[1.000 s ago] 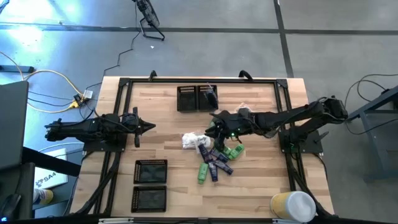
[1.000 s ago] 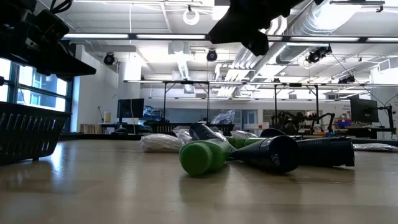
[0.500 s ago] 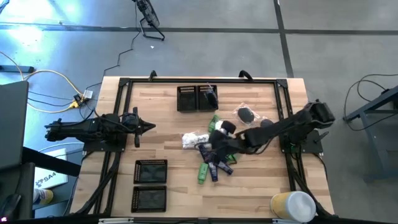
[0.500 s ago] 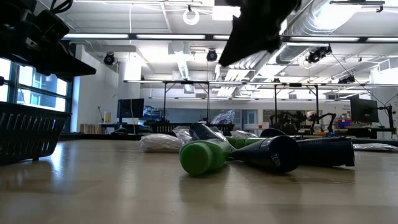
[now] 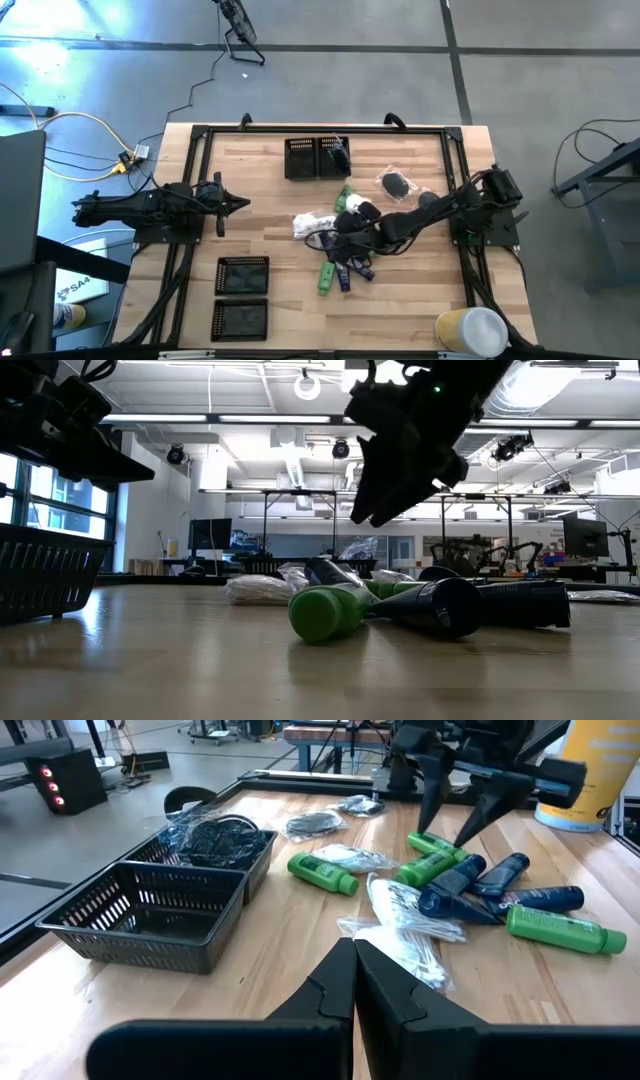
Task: Pick & Place Travel size toiletries
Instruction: Put the white cotton pack into the top middle basket
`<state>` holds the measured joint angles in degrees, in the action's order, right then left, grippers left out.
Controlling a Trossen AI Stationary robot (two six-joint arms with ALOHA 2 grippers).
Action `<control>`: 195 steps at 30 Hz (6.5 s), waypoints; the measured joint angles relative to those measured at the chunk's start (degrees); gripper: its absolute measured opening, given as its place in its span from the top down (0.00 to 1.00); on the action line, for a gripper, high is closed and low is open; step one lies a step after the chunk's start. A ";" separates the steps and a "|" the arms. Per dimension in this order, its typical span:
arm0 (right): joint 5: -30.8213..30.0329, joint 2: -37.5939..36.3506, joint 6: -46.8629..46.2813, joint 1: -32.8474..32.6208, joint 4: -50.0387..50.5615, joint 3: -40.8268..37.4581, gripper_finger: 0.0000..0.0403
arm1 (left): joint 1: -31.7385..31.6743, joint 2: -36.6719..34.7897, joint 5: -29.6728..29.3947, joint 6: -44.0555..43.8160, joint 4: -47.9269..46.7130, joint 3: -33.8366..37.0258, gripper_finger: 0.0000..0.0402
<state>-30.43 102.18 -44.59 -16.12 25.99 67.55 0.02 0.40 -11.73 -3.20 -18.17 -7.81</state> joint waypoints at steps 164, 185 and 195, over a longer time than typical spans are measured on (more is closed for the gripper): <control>-15.40 -2.23 -0.33 7.15 16.00 5.46 0.99 | 0.01 0.00 0.22 1.48 -2.80 0.00 1.00; -13.20 -10.28 25.65 14.10 0.34 5.46 0.99 | -0.01 -0.02 -3.26 1.47 8.51 0.24 0.84; -7.80 -10.26 32.28 15.14 -3.93 5.46 0.99 | -0.01 0.29 -10.06 -3.32 13.54 0.13 0.41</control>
<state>-38.23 91.92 -12.30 -0.98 22.06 73.01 0.01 0.69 -21.78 -6.52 -4.63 -7.68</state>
